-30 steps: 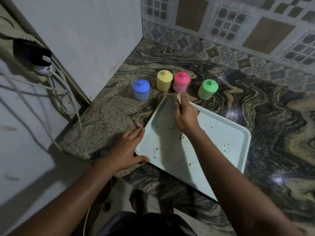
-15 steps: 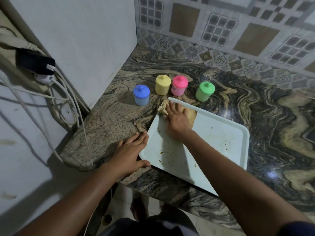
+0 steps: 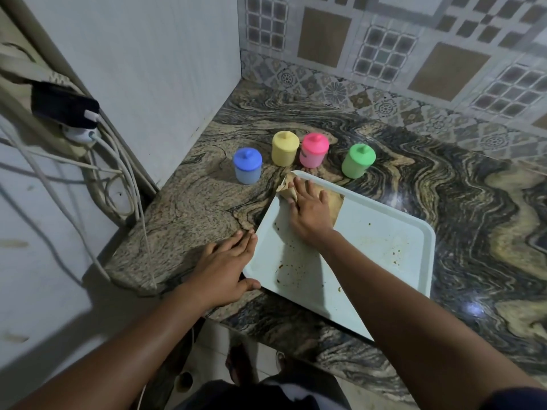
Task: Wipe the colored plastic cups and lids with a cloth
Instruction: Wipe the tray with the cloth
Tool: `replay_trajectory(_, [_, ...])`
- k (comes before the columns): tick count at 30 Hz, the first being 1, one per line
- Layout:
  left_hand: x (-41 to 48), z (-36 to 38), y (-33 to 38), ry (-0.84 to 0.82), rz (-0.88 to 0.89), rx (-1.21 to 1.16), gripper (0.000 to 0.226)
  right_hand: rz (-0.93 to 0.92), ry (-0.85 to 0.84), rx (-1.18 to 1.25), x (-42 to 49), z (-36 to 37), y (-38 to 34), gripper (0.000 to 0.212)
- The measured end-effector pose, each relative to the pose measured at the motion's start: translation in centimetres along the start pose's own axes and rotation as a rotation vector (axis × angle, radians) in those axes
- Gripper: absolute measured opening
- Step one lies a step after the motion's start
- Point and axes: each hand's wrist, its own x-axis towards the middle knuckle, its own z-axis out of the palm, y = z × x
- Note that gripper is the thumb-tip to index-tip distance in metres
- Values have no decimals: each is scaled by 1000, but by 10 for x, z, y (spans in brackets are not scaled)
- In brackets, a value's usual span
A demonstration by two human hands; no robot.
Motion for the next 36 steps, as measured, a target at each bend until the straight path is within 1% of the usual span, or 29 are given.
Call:
replay_trajectory(3, [-2, 0, 5, 4, -22, 54, 95, -7, -27, -6, 1, 0, 2, 56])
replay_trajectory(6, [-4, -1, 10, 3, -43, 83, 93, -55, -49, 18, -7, 3, -1, 57])
replay_trajectory(9, [-3, -3, 11, -8, -51, 89, 93, -106, -72, 58, -29, 7, -9, 66])
replay_trajectory(13, [-4, -2, 12, 4, -50, 77, 92, -174, -102, 92, -66, 19, -23, 71])
replay_trajectory(14, [-4, -1, 12, 9, -53, 67, 91, -198, -112, 90, -76, 22, -25, 71])
replay_trajectory(17, [-4, -1, 13, 20, -58, 60, 85, -253, -145, 101, -101, 31, -32, 57])
replay_trajectory(22, [-5, -3, 14, 6, -74, 66, 90, -322, -224, 147, -133, 33, -46, 53])
replay_trajectory(28, [-5, -8, 16, -40, -93, 105, 97, -302, -267, 287, -145, 23, -50, 52])
replay_trajectory(32, [-7, -9, 17, -61, -98, 134, 104, -304, -269, 353, -157, 20, -50, 46])
replay_trajectory(36, [-8, -8, 18, -80, -104, 140, 106, -227, -292, 389, -167, 10, -52, 45])
